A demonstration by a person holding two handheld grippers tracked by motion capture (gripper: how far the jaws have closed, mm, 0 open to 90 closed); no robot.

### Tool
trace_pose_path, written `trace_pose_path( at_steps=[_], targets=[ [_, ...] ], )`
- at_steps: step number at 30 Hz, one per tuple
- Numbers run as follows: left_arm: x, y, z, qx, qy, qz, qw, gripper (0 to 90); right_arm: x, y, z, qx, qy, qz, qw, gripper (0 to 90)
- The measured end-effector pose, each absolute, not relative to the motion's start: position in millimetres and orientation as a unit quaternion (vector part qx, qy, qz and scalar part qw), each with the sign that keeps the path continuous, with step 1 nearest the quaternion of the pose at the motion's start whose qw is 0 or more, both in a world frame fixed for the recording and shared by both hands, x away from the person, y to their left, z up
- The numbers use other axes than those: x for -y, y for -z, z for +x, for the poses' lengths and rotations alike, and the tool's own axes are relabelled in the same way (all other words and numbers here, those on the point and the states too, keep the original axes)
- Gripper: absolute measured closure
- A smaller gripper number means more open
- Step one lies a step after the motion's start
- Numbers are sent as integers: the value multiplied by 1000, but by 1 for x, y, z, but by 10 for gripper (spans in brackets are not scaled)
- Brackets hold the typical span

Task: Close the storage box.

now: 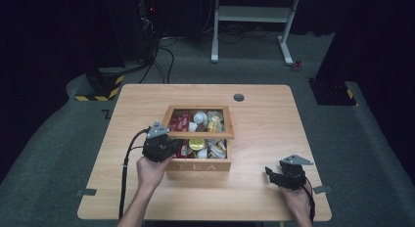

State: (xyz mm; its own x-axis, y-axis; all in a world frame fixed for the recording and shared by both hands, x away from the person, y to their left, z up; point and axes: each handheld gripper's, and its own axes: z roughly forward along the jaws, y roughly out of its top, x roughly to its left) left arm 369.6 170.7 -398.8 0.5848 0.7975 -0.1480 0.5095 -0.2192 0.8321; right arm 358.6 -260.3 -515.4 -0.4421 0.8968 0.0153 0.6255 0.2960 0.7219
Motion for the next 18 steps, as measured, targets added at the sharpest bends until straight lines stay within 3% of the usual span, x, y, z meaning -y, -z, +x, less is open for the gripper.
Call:
trace_pose_path(
  at_steps=[18],
  targets=[
    [-172,374,386,-422,-164,763,461,900,212,471,359,-789,-445,395,156,322]
  ],
)
